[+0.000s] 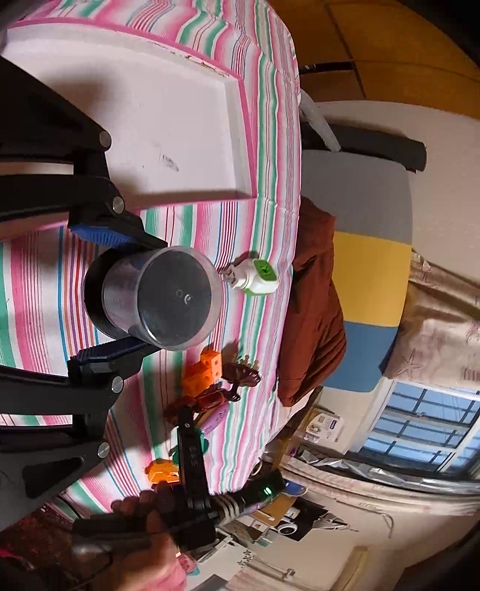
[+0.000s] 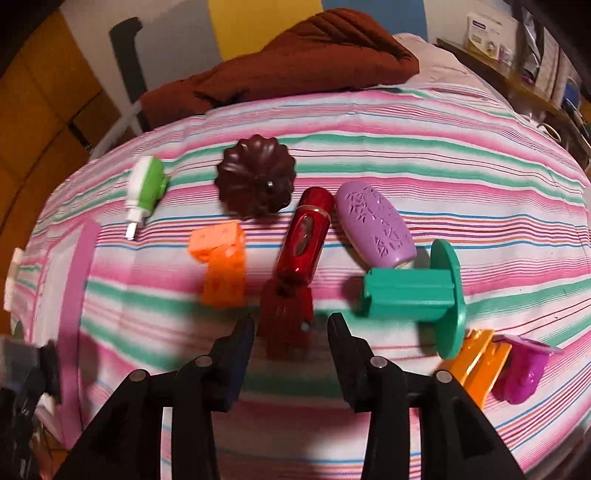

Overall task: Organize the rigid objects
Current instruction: 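Lower the cup into the white tray and open the left gripper while right holds red block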

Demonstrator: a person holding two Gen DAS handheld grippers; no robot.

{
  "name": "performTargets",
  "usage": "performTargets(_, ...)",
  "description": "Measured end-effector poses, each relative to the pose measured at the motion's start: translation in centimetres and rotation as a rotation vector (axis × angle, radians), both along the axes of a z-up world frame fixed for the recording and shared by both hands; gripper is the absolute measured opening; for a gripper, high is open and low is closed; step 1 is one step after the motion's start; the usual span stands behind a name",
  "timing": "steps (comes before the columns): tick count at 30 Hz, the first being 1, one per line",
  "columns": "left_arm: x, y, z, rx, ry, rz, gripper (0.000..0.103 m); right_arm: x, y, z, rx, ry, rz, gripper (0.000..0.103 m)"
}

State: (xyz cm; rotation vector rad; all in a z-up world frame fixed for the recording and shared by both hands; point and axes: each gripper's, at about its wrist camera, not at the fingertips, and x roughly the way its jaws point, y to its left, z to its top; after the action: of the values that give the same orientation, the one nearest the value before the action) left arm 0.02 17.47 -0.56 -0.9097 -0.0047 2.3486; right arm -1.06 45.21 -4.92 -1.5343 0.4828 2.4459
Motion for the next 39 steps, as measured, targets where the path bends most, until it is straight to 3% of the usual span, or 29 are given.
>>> performTargets(3,-0.4,-0.7,0.4,0.013,0.002,0.020,0.045,-0.9,-0.3,-0.3,0.004,0.000,0.036,0.039)
performTargets(7,-1.2,-1.8,0.6,0.027,-0.002,0.055,0.045,-0.6,-1.4,-0.8,0.098,-0.036,0.086,0.022)
performTargets(14,-3.0,-4.2,0.4,0.036,-0.031,0.134,0.045,1.0,-1.0,-0.5,0.021,-0.015,0.109,0.014)
performTargets(23,-6.5,-8.2,0.1,0.004,-0.050,0.244,0.045,2.3,-1.5,0.4,-0.086,0.042,0.135,0.014)
performTargets(29,-9.8,-10.1,-1.1,-0.033,-0.094,0.308,0.045,2.1,-0.8,0.4,-0.103,0.036,0.093,0.014)
performTargets(31,-11.0,-10.5,-1.2,-0.054,-0.092,0.326,0.045,1.7,-0.6,0.0,-0.131,0.035,0.079,0.024)
performTargets(34,-12.8,-11.0,-1.5,-0.076,-0.101,0.342,0.045,1.0,-0.4,-0.1,-0.143,0.040,0.062,0.027)
performTargets(38,-15.4,-11.8,-1.7,-0.101,-0.107,0.364,0.045,0.6,0.1,-0.3,-0.144,0.054,0.052,0.026)
performTargets(39,-16.0,-11.9,-1.8,-0.110,-0.107,0.370,0.045,0.6,0.1,-0.5,-0.143,0.050,0.049,0.022)
